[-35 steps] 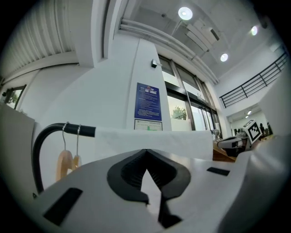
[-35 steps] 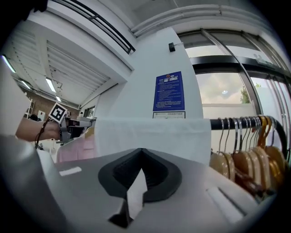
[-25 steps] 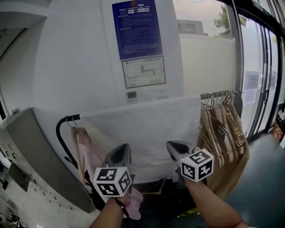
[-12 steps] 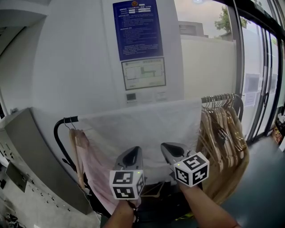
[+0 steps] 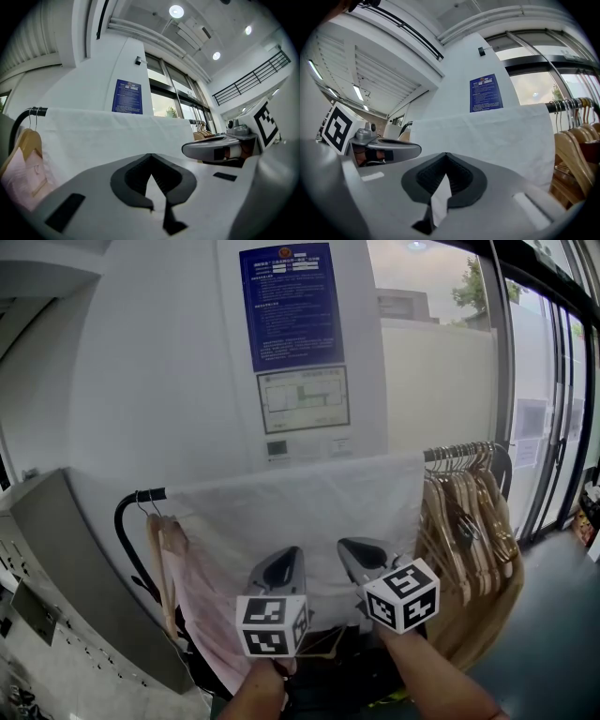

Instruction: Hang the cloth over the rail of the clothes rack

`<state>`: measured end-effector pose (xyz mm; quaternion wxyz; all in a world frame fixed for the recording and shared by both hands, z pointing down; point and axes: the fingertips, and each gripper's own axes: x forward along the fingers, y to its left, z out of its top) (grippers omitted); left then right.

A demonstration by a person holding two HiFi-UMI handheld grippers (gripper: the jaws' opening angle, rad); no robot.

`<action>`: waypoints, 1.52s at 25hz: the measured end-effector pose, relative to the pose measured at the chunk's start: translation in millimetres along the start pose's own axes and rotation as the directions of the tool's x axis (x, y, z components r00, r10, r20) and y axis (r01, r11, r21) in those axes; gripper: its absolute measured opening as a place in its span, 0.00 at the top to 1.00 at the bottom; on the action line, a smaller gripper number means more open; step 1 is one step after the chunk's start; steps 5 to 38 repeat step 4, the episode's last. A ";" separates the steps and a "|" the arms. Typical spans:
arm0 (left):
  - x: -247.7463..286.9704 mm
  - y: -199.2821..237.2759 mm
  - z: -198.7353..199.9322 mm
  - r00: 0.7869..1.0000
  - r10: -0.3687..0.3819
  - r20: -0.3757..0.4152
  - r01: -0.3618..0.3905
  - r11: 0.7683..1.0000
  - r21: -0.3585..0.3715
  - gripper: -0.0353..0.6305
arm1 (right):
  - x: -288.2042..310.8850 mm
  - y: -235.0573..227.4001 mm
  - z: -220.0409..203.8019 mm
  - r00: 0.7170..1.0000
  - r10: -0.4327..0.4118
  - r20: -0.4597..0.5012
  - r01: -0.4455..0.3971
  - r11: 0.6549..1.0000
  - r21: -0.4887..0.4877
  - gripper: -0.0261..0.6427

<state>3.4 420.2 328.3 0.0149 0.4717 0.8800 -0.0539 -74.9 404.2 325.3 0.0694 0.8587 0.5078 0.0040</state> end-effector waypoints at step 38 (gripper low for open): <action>0.7 -3.9 0.0 1.000 -0.007 0.002 0.007 1.000 0.005 0.94 | 0.9 1.4 0.1 1.000 0.002 0.001 -0.002 1.000 0.002 0.96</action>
